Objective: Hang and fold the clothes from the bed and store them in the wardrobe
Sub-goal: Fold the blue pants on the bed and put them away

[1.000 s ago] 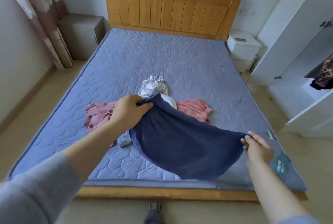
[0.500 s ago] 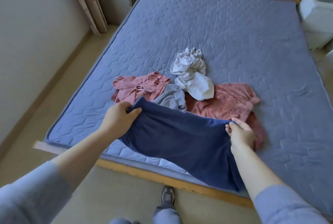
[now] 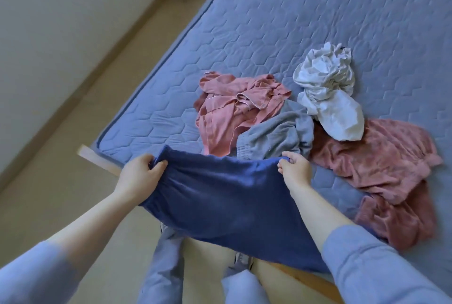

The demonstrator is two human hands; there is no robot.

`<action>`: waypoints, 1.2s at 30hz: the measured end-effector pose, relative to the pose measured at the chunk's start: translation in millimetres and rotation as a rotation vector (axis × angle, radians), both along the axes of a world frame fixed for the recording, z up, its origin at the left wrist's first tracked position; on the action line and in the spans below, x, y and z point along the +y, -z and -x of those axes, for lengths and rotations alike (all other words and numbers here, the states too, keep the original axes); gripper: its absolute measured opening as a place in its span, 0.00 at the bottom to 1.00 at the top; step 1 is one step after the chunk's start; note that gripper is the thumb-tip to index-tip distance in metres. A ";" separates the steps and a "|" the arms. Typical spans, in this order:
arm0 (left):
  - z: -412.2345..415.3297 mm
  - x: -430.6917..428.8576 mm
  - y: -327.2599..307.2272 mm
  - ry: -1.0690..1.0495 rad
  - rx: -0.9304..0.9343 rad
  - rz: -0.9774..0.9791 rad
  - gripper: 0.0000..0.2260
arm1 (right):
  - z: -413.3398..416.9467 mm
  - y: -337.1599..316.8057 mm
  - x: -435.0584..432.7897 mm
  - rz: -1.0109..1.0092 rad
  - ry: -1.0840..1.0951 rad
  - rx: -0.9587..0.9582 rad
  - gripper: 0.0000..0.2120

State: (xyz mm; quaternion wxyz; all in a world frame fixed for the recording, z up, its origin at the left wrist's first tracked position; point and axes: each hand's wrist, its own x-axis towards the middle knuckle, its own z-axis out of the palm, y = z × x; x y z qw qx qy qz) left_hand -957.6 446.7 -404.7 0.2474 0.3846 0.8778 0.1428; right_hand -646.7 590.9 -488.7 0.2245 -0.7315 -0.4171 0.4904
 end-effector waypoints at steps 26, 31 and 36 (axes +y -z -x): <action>249.0 24.8 189.8 -0.231 -0.148 0.108 0.11 | 266.8 125.8 49.6 -0.084 -0.235 -0.321 0.22; 245.8 38.4 208.0 -0.173 -0.196 0.151 0.07 | 261.1 137.5 57.6 0.031 -0.265 -0.284 0.25; 240.5 37.6 211.4 -0.163 -0.231 0.164 0.10 | 266.1 127.5 36.3 -0.200 -0.284 -0.332 0.24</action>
